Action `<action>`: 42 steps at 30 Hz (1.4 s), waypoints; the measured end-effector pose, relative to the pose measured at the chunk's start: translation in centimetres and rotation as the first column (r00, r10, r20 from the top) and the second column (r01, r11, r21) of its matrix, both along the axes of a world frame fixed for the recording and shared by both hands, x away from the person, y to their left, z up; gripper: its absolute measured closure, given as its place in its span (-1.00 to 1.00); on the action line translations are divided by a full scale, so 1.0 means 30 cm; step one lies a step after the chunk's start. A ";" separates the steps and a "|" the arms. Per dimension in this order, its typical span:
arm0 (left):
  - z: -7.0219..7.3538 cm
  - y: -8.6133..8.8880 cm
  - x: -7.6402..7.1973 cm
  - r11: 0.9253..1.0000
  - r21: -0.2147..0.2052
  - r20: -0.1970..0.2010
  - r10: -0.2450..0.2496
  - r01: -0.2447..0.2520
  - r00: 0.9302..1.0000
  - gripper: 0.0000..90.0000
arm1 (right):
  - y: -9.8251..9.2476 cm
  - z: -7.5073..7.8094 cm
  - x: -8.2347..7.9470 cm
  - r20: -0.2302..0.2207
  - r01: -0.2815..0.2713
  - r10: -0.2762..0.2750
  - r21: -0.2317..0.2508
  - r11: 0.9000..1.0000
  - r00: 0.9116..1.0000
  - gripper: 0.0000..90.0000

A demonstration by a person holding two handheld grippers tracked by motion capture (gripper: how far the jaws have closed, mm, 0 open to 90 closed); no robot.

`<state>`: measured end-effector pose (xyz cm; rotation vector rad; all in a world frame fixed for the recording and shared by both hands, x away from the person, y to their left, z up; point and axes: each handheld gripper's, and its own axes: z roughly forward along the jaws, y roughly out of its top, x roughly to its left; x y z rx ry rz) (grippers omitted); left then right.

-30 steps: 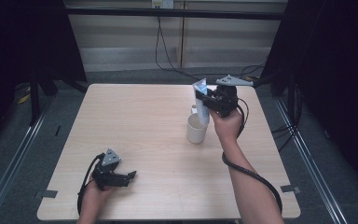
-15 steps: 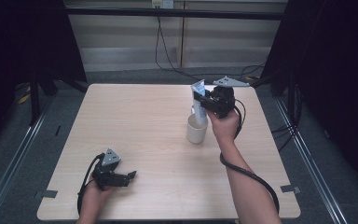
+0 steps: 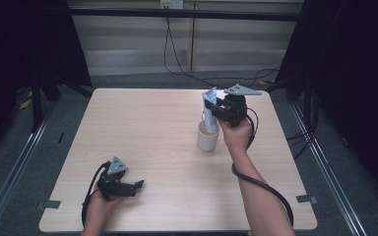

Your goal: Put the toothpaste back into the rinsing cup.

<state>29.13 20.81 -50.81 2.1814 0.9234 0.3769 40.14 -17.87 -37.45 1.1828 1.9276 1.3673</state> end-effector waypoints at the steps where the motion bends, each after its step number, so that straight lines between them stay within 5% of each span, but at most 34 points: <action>1: 0.000 0.000 0.000 1.000 0.000 0.000 0.000 0.000 1.000 -0.66 | -0.001 -0.003 -0.002 0.000 0.002 -0.002 0.000 1.000 1.000 0.44; 42: 0.000 0.000 0.001 1.000 -0.001 0.002 -0.001 0.001 1.000 -0.66 | -0.008 -0.144 -0.058 -0.072 0.000 -0.002 -0.033 0.999 0.997 0.34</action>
